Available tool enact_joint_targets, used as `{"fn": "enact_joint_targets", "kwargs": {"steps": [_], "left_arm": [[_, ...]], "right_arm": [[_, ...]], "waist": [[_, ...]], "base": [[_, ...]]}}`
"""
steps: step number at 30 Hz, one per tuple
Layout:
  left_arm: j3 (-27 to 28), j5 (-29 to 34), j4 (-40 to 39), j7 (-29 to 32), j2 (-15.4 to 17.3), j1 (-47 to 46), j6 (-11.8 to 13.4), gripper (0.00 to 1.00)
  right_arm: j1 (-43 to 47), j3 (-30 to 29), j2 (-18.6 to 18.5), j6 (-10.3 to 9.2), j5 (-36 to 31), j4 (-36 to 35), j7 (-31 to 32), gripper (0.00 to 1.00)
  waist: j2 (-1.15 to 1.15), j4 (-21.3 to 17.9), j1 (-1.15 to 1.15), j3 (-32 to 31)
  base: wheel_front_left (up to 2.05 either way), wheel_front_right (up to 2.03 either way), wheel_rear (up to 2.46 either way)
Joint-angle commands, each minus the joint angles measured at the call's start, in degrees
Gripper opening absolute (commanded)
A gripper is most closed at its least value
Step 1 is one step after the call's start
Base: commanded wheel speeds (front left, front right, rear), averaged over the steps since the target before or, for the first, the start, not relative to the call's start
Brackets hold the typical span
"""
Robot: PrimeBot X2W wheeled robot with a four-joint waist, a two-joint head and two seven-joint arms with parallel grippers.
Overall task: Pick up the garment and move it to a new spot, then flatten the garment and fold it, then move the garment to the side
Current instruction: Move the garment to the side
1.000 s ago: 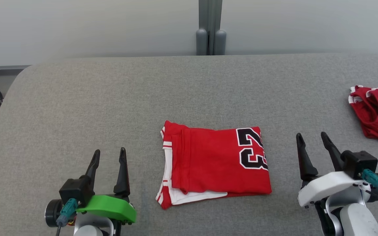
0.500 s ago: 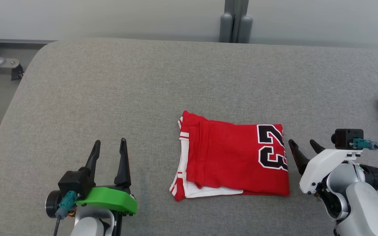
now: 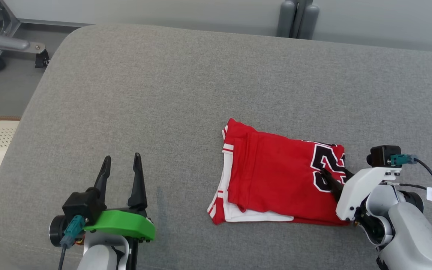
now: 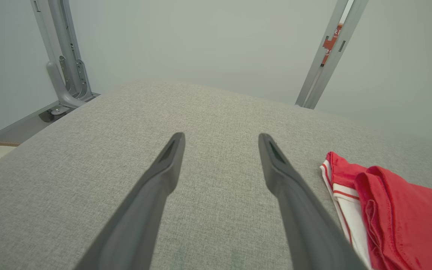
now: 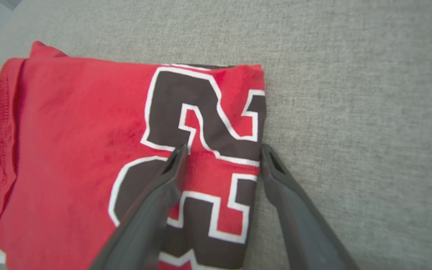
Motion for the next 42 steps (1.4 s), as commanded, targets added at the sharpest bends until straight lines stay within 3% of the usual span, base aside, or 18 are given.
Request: {"fn": "enact_joint_targets", "kwargs": {"steps": [1,9,18,26,33,42], "left_arm": [[0.2,0.3,-0.2,-0.2,0.1,-0.4,0.0,1.0],[0.8,2.5,-1.6,-0.2,0.1,-0.4,-0.5,1.0],[1.1,4.8,-1.7,-0.2,0.2,-2.1,-1.8,1.0],[0.3,6.6,-0.2,-0.2,0.8,-3.8,-2.8,1.0],[-0.7,7.1,0.7,-0.2,0.6,-5.0,-3.2,1.0],[-0.5,6.4,1.0,-0.2,0.5,-4.1,-2.9,1.0]], "right_arm": [[0.2,1.0,0.3,0.01,0.5,1.2,0.0,0.0],[-3.7,1.6,-3.2,-0.04,-0.2,0.2,-4.6,0.0],[-5.3,-2.5,-8.5,-0.04,-2.2,-2.9,-5.4,0.0],[-4.3,-6.2,-7.9,-0.03,-2.9,-5.2,-6.6,0.0],[-3.8,-7.0,-6.8,-0.03,-3.8,-6.0,-7.6,0.0],[-7.8,-6.8,-8.1,-0.03,-6.5,-6.5,-7.8,0.0]], "waist": [[0.0,-0.6,0.0,0.0],[0.0,-7.6,0.0,0.0],[0.0,-22.6,0.0,2.1],[0.0,-33.6,0.0,4.0],[0.0,-35.5,0.0,4.2],[0.0,-30.3,0.0,3.2]], "base": [[0.0,0.0,0.0],[0.0,0.0,0.0],[0.0,0.0,0.0],[0.0,0.0,0.0],[0.0,0.0,0.0],[0.0,0.0,0.0]]}}
